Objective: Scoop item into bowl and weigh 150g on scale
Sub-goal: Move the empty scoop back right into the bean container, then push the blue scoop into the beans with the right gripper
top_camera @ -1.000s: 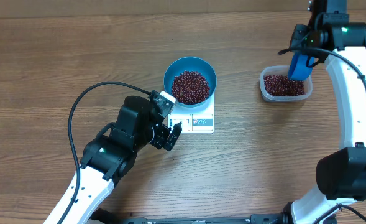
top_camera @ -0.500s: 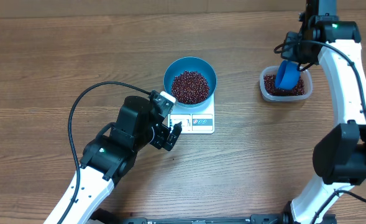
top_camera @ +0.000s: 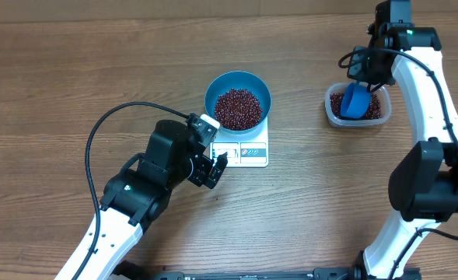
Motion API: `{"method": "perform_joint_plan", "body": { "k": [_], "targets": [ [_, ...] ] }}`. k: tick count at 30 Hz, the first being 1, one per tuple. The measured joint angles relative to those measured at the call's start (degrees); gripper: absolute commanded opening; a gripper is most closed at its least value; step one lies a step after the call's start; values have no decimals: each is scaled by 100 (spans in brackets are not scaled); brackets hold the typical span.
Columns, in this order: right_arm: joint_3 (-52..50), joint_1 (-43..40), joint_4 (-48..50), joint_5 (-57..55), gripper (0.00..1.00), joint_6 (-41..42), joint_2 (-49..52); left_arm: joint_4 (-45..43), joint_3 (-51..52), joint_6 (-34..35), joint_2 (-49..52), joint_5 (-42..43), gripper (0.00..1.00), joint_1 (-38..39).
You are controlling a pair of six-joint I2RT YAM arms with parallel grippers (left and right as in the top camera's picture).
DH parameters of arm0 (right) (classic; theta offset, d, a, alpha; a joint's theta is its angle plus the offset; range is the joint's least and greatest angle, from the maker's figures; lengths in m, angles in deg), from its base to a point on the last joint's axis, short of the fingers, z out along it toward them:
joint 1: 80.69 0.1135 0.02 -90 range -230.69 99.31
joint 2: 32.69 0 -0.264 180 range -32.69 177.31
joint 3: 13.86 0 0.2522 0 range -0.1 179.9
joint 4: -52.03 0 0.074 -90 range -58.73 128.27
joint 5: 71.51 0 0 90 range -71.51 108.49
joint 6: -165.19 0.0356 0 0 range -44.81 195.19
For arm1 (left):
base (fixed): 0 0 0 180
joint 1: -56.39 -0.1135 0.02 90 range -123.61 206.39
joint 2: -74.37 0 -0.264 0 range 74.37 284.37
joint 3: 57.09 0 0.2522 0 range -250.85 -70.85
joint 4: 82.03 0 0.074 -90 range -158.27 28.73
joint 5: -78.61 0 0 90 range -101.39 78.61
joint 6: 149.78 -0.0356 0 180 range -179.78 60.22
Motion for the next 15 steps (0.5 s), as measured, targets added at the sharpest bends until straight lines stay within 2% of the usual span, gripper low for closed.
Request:
{"method": "perform_joint_plan", "body": {
  "k": [15],
  "targets": [
    [-4,0,-170,2,5,2,50,0,0,0,0,0,99,0]
  ]
}}
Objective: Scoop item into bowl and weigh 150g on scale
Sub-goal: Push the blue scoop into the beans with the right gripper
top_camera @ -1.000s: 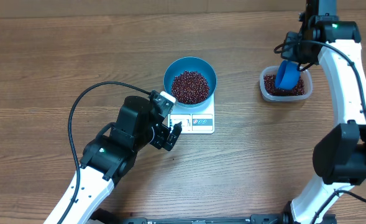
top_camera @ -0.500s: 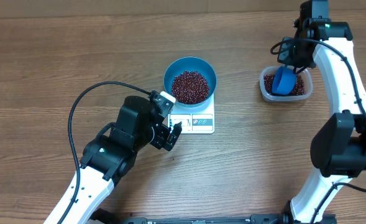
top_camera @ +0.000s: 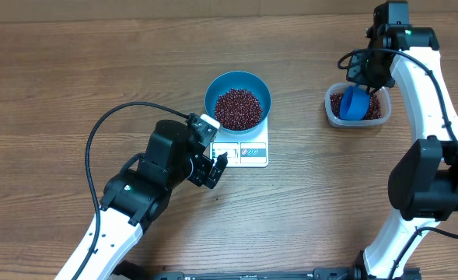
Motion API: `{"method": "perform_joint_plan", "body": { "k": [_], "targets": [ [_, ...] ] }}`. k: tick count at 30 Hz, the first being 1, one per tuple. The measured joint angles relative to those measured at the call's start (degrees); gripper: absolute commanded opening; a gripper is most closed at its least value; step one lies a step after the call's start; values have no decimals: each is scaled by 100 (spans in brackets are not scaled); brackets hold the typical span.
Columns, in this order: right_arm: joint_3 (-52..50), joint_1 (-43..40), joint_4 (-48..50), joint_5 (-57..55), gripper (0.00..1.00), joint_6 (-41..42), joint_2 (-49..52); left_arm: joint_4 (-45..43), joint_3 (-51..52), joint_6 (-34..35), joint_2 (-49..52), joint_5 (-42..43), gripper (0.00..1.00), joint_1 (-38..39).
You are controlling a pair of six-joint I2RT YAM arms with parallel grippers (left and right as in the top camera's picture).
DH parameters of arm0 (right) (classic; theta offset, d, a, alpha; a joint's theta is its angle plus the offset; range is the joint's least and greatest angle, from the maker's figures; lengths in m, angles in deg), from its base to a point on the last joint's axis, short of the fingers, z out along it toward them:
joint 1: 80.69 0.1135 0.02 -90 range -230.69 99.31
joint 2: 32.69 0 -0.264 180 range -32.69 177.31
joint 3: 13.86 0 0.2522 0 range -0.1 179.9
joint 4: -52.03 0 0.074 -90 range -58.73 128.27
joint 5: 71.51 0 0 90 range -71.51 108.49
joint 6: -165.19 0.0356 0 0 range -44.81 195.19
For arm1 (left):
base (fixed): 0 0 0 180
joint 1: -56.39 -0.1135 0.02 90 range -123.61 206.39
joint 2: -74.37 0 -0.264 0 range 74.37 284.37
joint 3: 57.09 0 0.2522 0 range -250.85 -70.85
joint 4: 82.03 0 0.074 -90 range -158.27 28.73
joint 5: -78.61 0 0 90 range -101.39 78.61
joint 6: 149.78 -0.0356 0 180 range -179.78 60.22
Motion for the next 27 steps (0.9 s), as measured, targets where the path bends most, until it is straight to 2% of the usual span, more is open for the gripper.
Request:
{"method": "perform_joint_plan", "body": {
  "k": [5,16,27],
  "targets": [
    [0,0,-107,-7,10,-2,0,0,0,0,0,0,100,0],
    [0,2,-304,-70,7,-11,0,-4,0,0,0,0,99,0],
    [0,0,-503,-74,12,-157,0,-17,0,0,0,0,100,0]
  ]
}}
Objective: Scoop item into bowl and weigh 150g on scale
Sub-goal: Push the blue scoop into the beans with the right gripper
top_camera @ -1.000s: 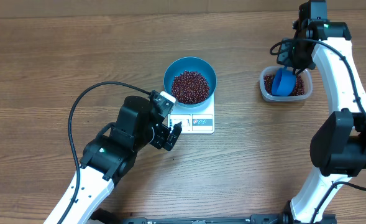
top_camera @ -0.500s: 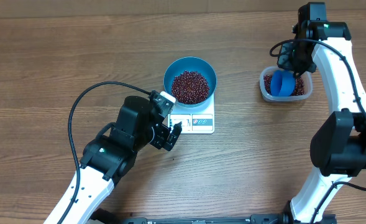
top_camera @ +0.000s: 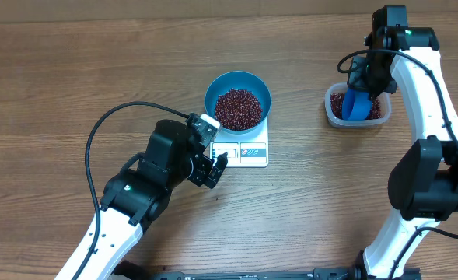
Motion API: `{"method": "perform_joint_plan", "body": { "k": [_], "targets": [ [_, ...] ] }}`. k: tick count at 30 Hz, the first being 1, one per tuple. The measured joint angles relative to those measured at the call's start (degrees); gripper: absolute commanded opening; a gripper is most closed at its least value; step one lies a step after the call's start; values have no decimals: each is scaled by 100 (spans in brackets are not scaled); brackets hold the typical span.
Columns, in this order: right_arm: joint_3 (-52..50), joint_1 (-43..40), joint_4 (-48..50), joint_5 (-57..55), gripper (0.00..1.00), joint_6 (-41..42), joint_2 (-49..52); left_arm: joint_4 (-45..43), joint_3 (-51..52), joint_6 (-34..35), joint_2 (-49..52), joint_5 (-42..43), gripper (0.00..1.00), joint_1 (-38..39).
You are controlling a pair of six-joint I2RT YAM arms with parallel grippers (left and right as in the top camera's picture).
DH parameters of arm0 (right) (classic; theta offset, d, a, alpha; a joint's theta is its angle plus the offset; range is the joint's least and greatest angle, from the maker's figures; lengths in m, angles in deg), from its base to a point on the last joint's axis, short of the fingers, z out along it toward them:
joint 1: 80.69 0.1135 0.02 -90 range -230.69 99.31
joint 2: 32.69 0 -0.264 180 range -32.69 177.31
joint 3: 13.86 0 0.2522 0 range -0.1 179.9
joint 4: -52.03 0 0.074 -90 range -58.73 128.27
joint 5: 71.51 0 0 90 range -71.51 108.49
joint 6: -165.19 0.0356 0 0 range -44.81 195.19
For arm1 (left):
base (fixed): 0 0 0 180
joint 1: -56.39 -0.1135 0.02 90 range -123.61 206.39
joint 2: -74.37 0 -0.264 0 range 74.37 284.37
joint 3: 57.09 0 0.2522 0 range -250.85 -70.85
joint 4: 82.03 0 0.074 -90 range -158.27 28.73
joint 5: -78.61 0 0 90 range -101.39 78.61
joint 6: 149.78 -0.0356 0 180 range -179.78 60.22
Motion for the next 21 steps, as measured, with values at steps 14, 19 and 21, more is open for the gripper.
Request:
{"method": "perform_joint_plan", "body": {
  "k": [14,19,21],
  "targets": [
    [0,0,-184,-37,12,-26,0,0,0,0,0,0,100,0],
    [0,0,-240,-37,12,-96,0,-2,0,0,0,0,100,0],
    [0,0,-258,-35,6,-107,0,0,0,2,0,0,99,0]
  ]
}}
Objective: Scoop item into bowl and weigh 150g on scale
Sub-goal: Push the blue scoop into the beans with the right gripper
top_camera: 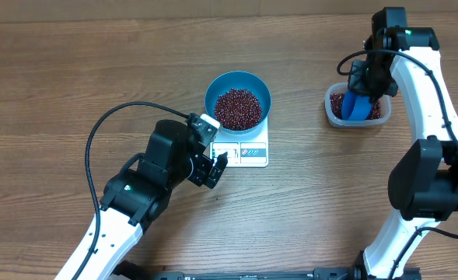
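A blue bowl (238, 87) holding red beans stands on the white scale (244, 149) at mid-table. To the right, a clear container (333, 109) holds more red beans. My right gripper (367, 84) is shut on the handle of a blue scoop (357, 106). The scoop stands steeply tilted, with its mouth down in the container's beans. My left gripper (218, 169) hovers open and empty at the scale's front left corner. The scale's display is too small to read.
The wooden table (73, 85) stretches to the left and front. My left arm's black cable (96, 148) loops over the table on the left. The right arm's white links (427, 85) run along the right edge.
The scoop sits a touch steeper and deeper in the container's beans, with the right gripper barely shifted. The left arm, bowl and scale have not moved.
At first the right gripper held the scoop flat over the container, its round blue body facing up. It then tipped more and more on edge. Now it stands steeply in the beans. The left arm stayed by the scale throughout.
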Motion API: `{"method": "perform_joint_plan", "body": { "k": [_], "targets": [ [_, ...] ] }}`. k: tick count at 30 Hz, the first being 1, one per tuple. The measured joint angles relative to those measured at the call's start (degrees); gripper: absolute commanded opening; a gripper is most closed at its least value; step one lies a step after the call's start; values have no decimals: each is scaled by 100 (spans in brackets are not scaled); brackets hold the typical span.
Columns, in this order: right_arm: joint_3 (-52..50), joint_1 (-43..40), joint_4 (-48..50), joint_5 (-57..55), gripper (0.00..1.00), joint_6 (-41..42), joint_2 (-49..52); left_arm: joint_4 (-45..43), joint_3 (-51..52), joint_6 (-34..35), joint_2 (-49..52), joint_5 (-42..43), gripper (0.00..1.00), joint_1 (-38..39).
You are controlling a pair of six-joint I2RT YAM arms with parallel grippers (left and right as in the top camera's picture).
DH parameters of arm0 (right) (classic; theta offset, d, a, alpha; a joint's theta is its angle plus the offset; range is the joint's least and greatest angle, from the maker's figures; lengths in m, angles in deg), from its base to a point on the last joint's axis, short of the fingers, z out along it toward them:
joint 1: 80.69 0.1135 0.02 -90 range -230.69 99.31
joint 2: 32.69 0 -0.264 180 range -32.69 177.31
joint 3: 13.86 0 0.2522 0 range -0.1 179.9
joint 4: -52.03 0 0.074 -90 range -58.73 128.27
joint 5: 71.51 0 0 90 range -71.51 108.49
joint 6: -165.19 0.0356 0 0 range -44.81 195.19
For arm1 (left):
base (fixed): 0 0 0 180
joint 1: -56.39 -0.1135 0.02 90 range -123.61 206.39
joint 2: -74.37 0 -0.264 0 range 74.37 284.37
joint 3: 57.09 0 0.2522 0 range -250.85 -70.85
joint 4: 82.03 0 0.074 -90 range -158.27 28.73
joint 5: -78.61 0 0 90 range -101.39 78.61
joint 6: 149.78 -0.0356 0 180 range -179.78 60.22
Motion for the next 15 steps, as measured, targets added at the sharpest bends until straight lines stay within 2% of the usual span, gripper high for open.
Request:
{"method": "perform_joint_plan", "body": {
  "k": [2,15],
  "targets": [
    [0,2,-4,7,4,-9,0,0,0,-2,0,0,100,0],
    [0,0,-4,0,4,-37,0,-2,0,-2,0,0,100,0]
  ]
}}
